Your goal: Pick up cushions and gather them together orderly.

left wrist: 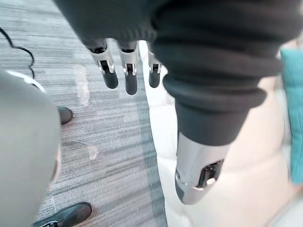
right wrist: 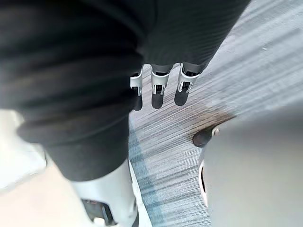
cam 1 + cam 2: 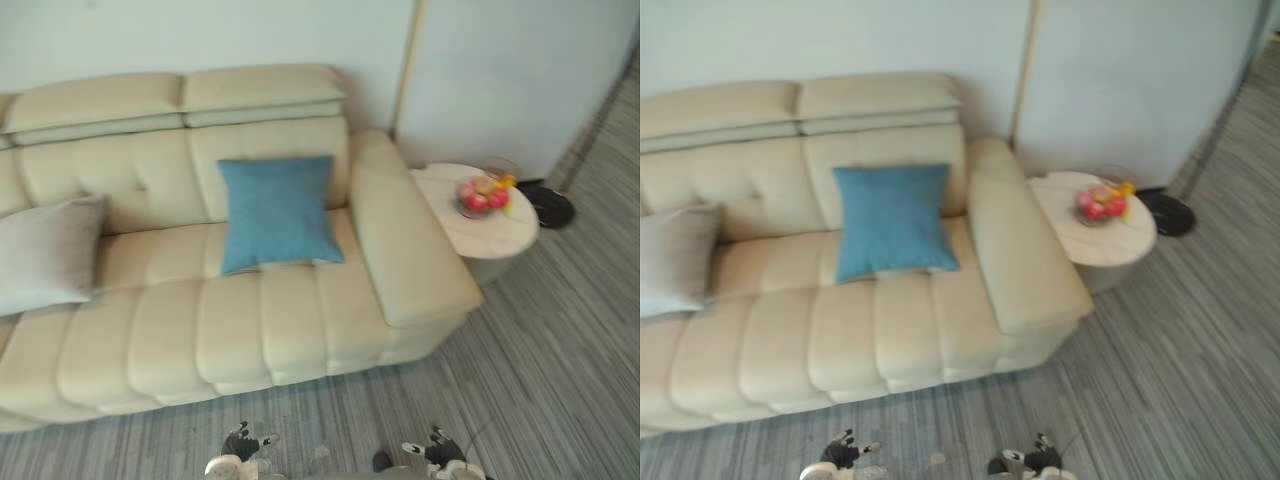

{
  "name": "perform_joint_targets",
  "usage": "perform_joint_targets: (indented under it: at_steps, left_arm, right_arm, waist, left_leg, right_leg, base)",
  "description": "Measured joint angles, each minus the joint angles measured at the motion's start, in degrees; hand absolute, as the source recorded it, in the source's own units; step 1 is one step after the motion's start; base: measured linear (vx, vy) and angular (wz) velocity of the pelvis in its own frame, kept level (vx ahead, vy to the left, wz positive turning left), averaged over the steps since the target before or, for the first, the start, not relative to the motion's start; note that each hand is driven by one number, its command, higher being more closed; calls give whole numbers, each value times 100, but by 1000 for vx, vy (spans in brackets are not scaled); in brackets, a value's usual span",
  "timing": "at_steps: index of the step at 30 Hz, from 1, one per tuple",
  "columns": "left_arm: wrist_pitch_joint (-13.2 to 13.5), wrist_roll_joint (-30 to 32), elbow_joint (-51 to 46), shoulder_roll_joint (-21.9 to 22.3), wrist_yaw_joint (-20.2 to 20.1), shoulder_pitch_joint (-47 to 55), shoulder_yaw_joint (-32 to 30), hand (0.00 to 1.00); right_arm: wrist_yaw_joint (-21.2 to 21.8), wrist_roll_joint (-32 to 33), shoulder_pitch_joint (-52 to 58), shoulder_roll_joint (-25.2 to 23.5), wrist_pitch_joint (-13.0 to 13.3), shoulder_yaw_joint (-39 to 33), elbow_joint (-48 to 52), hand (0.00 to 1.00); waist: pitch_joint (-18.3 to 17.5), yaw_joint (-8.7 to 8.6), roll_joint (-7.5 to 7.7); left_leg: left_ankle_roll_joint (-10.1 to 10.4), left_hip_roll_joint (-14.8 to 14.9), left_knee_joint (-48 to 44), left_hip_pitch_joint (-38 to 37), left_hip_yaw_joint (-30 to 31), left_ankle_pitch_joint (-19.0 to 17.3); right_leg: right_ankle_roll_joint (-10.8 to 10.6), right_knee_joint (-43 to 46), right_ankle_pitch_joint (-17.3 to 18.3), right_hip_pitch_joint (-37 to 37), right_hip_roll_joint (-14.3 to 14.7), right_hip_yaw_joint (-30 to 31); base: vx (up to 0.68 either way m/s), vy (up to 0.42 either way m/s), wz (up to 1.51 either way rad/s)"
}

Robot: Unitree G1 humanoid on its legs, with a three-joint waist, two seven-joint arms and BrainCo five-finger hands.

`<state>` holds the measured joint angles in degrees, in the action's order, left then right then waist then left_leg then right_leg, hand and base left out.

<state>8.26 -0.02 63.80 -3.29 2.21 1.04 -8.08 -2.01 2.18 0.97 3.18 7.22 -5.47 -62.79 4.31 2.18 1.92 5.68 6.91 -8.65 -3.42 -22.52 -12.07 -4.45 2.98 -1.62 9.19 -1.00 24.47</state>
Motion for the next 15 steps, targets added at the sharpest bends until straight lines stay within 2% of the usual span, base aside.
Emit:
perform_joint_targets:
  at_steps: [1,2,4,5,6,7,8,9,11,12,13,14,15]
  left_arm:
    - [2,0,-77,22,7,-11,-13,0]
    - [1,0,-128,50,7,-24,-46,0]
    - [-3,-1,-193,133,7,-27,-103,0]
    - [0,-1,-268,154,8,12,-113,0]
    - [3,-4,-301,241,17,34,-215,0]
    - [2,-5,-296,256,18,49,-216,0]
    - [3,-4,-286,316,4,74,-205,0]
    - [4,-4,-275,397,-8,21,-197,0]
    - [-11,-4,-226,419,-14,25,-205,0]
    - [-14,-4,-226,451,-16,31,-213,0]
    - [-2,-4,-252,473,-18,76,-285,0]
    - [-9,-6,-268,468,-22,75,-457,0]
    - [-5,-14,-298,460,-15,116,-578,0]
  right_arm:
    - [-19,0,11,-52,-1,7,103,0]
    - [-24,0,-37,-81,0,15,132,0]
    - [-27,-14,-94,-107,6,227,206,0]
    - [-36,-28,-25,-112,6,296,250,0]
    - [-38,-179,25,-81,30,391,349,0]
    - [-39,-199,22,-79,38,391,350,0]
    - [-38,-222,0,-52,66,381,376,0]
    - [-42,-224,-27,-6,73,336,378,0]
    - [-39,-221,-43,17,73,308,308,0]
    - [-34,-221,-50,12,74,258,306,0]
    - [-30,-220,-62,-23,68,158,287,0]
    - [-34,-219,-60,-74,52,171,270,0]
    - [-27,-216,-58,-86,49,209,268,0]
  waist:
    - [42,43,-19]
    - [50,82,-29]
    - [76,78,-36]
    - [74,88,-7]
    - [60,88,-48]
    - [49,83,-63]
    - [9,16,-196]
    - [16,-23,-306]
    - [-11,-45,-309]
    - [0,-63,-316]
    - [6,-105,-321]
    - [19,-106,-292]
    - [63,-76,-214]
  left_leg:
    - [54,191,-82,-6,-445,-43]
    - [60,297,-152,-4,-767,-51]
    - [92,441,-157,-307,-1412,-42]
    - [93,434,-200,-483,-1615,-41]
    - [73,427,-358,-700,-1830,-17]
    - [60,449,-366,-717,-1845,-9]
    - [47,500,-362,-796,-1947,2]
    - [161,535,-359,-962,-2124,74]
    - [243,617,-572,-1034,-2122,240]
    - [276,752,-927,-1010,-2077,261]
    - [179,1014,-1683,-900,-1922,321]
    - [-380,1214,-2607,-613,-1491,674]
    - [-860,1242,-3226,-308,-1011,981]
  right_leg:
    - [273,-113,-168,79,41,-421]
    - [598,-17,-141,175,-8,-994]
    - [744,953,116,601,-339,-3069]
    - [831,1208,177,568,-475,-3823]
    - [834,1244,206,470,-438,-4325]
    - [853,1216,225,465,-410,-4311]
    - [872,1097,332,475,-280,-4240]
    - [846,1078,370,512,-125,-4088]
    - [936,1193,465,588,89,-3805]
    - [960,1282,558,579,162,-3723]
    - [1017,1412,679,549,302,-3563]
    - [1076,1447,707,463,457,-3258]
    - [1111,1394,692,367,568,-2919]
  base:
    - [-35,-25,-132]
    - [6,-43,-175]
    - [58,-53,-161]
    - [76,-136,-215]
    - [51,-117,-173]
    - [41,-135,-163]
    - [79,-102,-110]
    - [98,-127,-122]
    - [107,-171,-110]
    - [147,-227,-113]
    - [191,-227,-119]
    - [187,-218,-144]
    - [196,-143,-187]
